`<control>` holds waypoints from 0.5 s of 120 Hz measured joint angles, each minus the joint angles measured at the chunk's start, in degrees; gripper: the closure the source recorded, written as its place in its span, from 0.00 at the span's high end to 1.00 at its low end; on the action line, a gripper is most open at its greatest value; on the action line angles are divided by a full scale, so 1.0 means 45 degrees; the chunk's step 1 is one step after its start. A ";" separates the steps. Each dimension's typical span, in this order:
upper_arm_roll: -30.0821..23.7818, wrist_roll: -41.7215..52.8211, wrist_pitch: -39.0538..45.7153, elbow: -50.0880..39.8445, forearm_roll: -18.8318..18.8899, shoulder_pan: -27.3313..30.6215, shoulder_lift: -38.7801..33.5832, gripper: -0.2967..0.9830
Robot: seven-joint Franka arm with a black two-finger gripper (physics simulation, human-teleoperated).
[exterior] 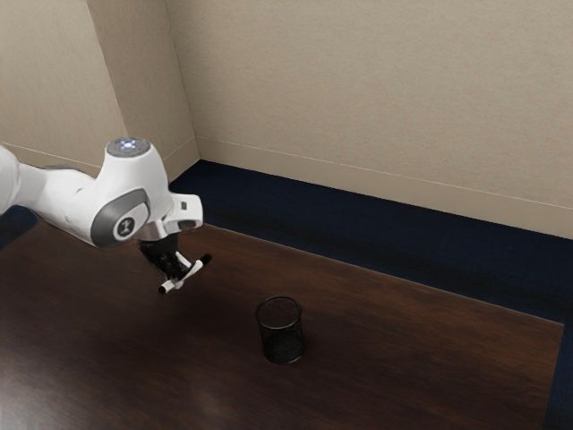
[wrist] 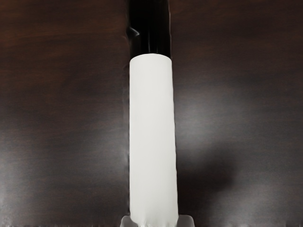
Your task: Put the marker into the pen holder.
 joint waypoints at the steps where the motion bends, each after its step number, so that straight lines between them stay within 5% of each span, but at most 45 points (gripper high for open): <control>1: -0.0018 -0.0025 -0.0100 -0.0002 0.0003 -0.0068 -0.0146 0.18; 12: -0.1168 -0.0289 -0.1179 -0.0091 -0.0573 -0.0197 -0.1353 0.17; 29: -0.2305 -0.0853 -0.2338 -0.0041 -0.1435 -0.2298 -0.1923 0.17; 60: -0.2519 -0.1810 -0.3356 0.0807 -0.1792 -0.2546 -0.0817 0.17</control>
